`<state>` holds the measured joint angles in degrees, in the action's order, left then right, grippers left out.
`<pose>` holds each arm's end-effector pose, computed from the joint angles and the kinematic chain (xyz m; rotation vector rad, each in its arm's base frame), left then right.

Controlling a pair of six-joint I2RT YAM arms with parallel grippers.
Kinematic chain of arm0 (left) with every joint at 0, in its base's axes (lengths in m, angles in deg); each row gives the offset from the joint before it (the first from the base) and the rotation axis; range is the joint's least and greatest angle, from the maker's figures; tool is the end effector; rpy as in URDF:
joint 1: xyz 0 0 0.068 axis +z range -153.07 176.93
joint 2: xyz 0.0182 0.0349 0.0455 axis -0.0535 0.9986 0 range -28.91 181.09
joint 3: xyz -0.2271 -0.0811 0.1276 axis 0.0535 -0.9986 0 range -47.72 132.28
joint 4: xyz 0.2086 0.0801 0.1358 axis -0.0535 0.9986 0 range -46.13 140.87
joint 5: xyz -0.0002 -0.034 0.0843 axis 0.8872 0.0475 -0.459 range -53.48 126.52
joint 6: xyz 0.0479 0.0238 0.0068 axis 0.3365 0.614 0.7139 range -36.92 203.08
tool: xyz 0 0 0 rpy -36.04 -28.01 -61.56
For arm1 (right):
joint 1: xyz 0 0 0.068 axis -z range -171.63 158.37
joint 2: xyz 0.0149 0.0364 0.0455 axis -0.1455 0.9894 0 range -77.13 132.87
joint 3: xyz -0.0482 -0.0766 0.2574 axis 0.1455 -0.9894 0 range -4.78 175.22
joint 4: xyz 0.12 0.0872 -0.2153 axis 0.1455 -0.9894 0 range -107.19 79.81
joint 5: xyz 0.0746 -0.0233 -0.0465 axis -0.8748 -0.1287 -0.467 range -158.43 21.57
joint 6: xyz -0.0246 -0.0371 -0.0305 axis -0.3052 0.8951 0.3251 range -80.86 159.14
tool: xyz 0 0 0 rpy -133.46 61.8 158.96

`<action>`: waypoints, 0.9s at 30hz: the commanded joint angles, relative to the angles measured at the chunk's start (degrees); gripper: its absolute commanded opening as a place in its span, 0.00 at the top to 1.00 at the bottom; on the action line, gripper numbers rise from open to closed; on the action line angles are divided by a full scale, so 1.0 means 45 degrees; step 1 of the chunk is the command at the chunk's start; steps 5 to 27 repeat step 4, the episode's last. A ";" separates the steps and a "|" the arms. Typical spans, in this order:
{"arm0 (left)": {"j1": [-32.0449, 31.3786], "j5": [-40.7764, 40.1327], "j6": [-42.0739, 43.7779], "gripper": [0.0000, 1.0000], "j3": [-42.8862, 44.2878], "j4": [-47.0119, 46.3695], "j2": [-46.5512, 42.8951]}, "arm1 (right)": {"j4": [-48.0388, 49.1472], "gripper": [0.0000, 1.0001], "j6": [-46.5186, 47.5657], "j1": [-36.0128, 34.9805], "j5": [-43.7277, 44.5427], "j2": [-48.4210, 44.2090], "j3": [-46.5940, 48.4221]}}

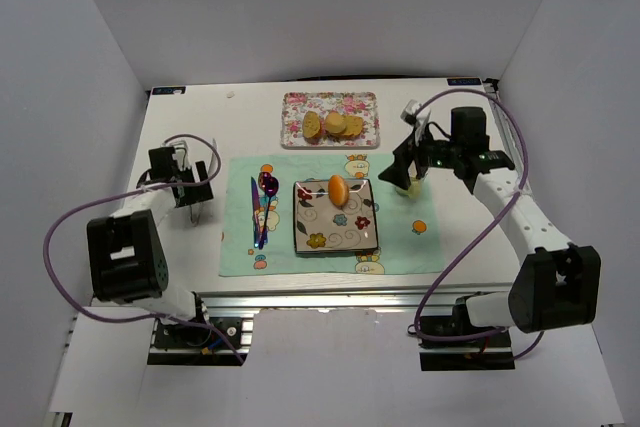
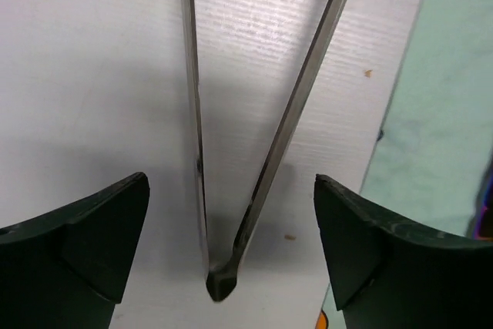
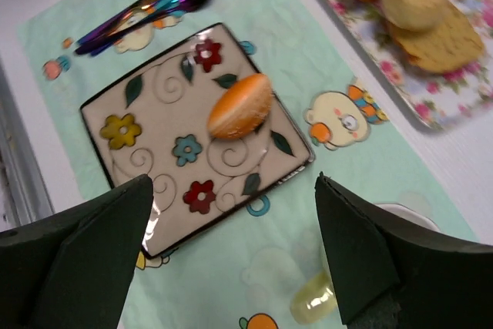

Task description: Place the bread

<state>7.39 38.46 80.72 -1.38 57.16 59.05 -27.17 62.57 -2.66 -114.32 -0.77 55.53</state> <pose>0.2919 0.0526 0.1698 -0.2687 2.5141 0.0139 0.2823 0.0810 0.3061 -1.0210 1.7567 0.7173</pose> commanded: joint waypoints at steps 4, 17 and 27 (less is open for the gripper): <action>0.0098 0.1001 -0.3173 0.02 -0.0535 -0.1062 -0.4322 | 0.0909 0.11 -0.3537 -0.0046 0.2282 0.0189 0.1828; 0.0098 0.1001 -0.3173 0.02 -0.0535 -0.1062 -0.4322 | 0.0909 0.11 -0.3537 -0.0046 0.2282 0.0189 0.1828; 0.0098 0.1001 -0.3173 0.02 -0.0535 -0.1062 -0.4322 | 0.0909 0.11 -0.3537 -0.0046 0.2282 0.0189 0.1828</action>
